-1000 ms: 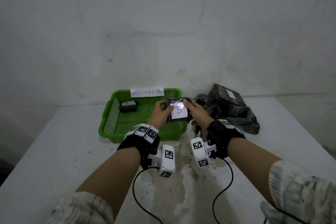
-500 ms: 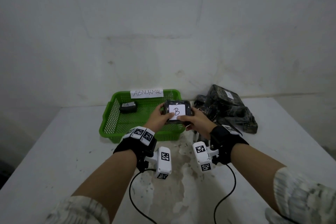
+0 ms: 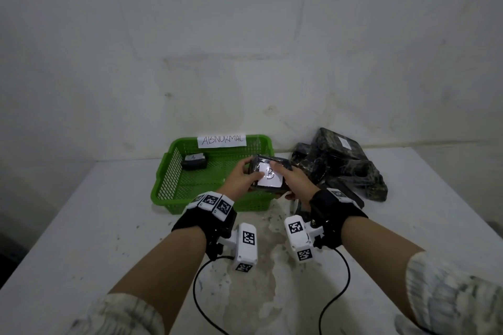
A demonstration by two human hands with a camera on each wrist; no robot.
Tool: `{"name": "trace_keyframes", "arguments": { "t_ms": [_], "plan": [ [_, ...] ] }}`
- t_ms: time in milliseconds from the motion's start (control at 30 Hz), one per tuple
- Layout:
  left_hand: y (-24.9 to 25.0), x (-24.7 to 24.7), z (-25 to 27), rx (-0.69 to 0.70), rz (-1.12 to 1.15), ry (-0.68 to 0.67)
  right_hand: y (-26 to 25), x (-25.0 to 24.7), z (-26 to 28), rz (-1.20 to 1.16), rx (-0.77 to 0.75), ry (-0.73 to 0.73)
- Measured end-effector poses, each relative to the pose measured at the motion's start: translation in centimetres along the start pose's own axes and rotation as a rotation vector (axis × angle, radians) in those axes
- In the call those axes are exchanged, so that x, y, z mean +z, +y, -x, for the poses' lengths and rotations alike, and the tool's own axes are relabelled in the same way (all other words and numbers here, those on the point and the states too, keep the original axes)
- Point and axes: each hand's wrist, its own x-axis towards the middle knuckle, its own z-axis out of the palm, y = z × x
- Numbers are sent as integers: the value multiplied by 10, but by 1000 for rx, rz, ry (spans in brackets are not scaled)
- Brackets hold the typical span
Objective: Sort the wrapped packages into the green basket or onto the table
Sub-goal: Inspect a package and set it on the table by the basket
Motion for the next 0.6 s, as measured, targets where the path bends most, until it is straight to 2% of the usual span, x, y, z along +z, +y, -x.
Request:
{"name": "trace_keyframes", "arguments": {
  "t_ms": [167,300,400,500,600],
  "plan": [
    [5,-9,0,31,-57,-59,-5,-2,-1,-42,-39,-12],
    [15,-16,0,42,-100,-184,-7,2,-2,-155,3,-139],
    [17,-13,1,58,-36,-122,-7,8,-3,-212,-17,-70],
    [16,-9,-1,-8,72,-27,-7,11,-3,-294,10,5],
    [10,-8,-3,8,98,34,-5,11,0,-286,47,-45]
  ]
}}
